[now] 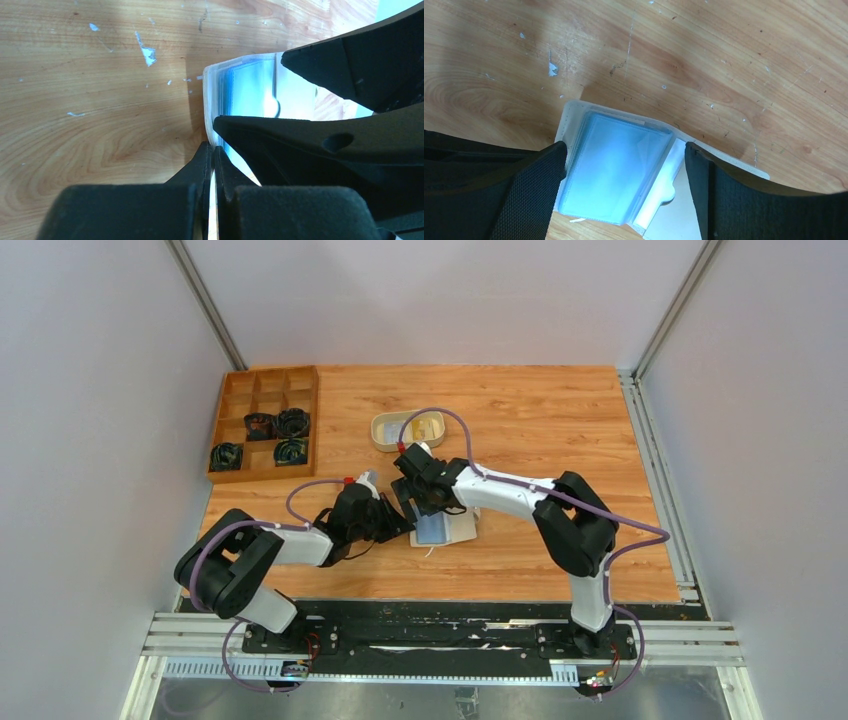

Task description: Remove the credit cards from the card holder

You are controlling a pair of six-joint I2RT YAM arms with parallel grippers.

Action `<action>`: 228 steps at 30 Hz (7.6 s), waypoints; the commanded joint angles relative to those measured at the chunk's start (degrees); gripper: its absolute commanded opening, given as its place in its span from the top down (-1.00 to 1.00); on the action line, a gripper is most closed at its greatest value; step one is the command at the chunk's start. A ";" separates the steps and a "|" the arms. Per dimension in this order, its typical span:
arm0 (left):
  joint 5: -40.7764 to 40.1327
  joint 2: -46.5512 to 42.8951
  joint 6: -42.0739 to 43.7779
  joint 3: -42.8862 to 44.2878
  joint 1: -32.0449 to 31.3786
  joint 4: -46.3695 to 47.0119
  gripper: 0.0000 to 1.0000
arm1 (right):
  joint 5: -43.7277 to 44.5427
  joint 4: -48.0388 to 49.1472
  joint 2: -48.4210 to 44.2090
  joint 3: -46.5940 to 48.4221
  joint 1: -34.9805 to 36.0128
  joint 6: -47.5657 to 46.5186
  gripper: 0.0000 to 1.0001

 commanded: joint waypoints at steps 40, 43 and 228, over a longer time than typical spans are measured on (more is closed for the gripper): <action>-16.31 -8.31 -5.34 -4.46 -0.33 -7.36 1.00 | 6.64 -6.73 -6.31 -5.84 1.59 -3.65 -0.84; -17.22 -8.84 -5.61 -4.47 -0.36 -8.03 1.00 | 6.76 -6.77 -7.45 -7.16 1.57 -3.83 -0.84; -35.45 -10.72 -4.80 -1.80 -1.35 -28.75 1.00 | -48.99 20.91 -4.55 -2.55 -21.89 7.06 1.00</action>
